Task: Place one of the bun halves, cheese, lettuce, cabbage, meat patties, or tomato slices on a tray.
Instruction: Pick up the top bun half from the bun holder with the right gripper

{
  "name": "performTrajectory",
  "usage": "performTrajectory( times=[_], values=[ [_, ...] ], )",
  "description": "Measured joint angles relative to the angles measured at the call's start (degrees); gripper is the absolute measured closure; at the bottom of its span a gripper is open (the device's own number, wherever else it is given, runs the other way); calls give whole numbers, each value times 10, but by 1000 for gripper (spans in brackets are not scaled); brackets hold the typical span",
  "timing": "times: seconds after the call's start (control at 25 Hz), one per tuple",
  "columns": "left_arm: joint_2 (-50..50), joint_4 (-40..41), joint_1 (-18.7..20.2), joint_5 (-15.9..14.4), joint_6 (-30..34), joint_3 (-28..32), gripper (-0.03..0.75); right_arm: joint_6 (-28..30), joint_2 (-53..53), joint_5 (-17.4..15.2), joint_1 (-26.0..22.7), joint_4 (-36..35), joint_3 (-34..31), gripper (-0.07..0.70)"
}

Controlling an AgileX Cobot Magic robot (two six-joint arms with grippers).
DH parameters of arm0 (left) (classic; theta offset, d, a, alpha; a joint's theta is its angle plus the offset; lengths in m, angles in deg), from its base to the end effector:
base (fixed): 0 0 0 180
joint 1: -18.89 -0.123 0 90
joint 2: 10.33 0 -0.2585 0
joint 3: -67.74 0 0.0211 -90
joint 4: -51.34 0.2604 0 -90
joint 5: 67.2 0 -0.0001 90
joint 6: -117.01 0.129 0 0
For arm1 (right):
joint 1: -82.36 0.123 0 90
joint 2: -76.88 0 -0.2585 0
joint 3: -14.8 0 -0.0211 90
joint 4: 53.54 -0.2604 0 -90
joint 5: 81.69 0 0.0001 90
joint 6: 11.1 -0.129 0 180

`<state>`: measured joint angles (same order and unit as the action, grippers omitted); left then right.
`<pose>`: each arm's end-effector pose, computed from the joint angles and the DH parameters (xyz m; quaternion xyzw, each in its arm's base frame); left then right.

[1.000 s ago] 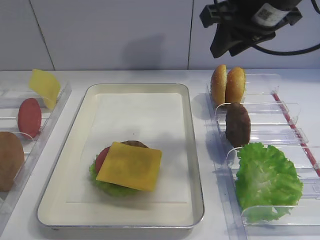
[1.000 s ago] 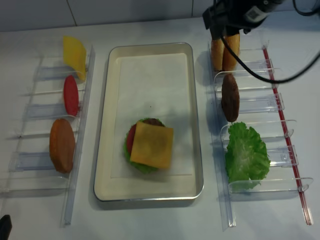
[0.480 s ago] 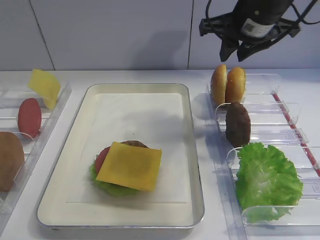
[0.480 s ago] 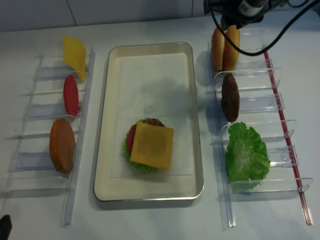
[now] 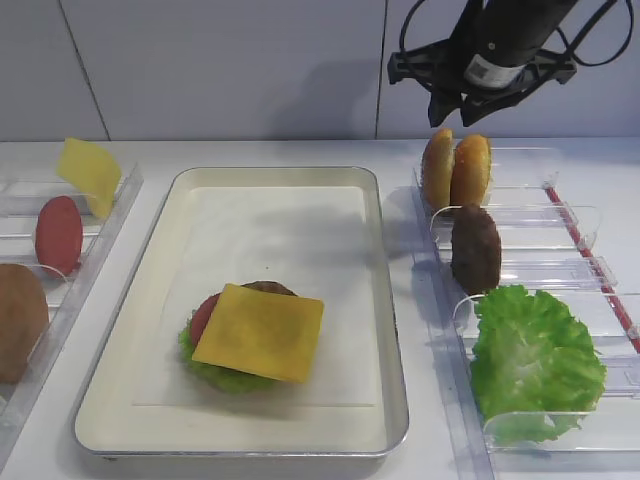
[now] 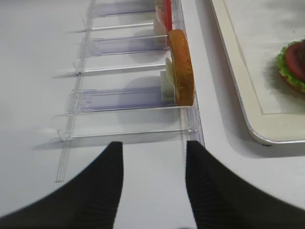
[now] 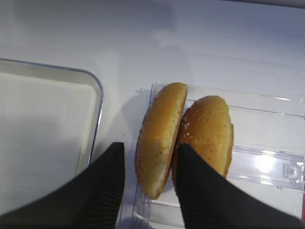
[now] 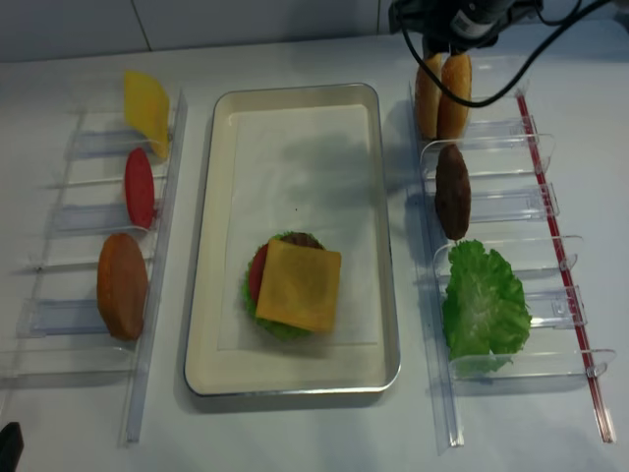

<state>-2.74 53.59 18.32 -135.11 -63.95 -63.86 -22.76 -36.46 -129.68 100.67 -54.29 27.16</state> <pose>0.0547 0.0052 0.2483 -0.0138 0.8823 0.0179 0.4702 0.4064 0.1358 0.2209 -0.0530 0.9621 0.0748 0.2569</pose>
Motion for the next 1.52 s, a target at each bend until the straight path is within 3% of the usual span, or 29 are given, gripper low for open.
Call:
performTrajectory(
  times=[0.48,1.0,1.52],
  values=[
    [0,0,0,0,0,0,390,-25,-36,17,0,21,10,262],
    [0,0,0,0,0,0,390,-30,-68,32,0,22,14,260],
    [0,0,0,0,0,0,390,-30,-68,32,0,21,14,350]
  ],
)
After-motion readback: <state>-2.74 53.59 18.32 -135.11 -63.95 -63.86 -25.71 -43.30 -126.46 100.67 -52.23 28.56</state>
